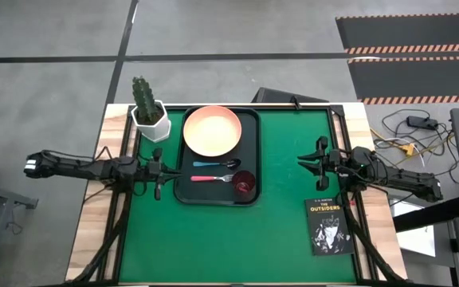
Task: Pick and place plate/cup/fork/spoon on tray
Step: Return to Home Position
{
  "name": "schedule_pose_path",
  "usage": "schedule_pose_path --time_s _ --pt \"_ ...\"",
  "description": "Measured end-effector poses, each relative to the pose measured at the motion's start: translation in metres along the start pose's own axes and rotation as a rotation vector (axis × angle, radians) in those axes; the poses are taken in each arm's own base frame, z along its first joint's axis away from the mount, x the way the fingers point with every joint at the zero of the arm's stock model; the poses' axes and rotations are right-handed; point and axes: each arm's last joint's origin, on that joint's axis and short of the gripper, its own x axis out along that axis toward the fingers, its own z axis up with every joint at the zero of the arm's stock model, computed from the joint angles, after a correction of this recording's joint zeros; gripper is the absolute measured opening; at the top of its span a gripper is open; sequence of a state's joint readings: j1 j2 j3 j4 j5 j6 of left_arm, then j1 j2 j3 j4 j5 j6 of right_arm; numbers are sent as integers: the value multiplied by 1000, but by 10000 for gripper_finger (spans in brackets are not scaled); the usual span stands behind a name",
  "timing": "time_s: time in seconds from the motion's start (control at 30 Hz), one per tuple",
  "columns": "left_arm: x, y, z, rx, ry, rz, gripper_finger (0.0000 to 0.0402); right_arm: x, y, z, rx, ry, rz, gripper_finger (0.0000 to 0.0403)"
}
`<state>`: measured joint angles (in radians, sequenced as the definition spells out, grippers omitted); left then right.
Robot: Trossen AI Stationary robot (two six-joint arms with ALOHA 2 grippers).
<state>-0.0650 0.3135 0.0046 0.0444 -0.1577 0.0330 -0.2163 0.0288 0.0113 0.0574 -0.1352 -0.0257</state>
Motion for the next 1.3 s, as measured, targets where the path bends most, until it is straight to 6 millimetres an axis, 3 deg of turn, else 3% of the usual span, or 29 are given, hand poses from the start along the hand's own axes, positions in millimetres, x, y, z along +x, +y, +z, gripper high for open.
schedule_pose_path --time_s 1.3 --pt "9 -2 -14 27 164 -5 8 0 0 1 -1 -2 0 72"
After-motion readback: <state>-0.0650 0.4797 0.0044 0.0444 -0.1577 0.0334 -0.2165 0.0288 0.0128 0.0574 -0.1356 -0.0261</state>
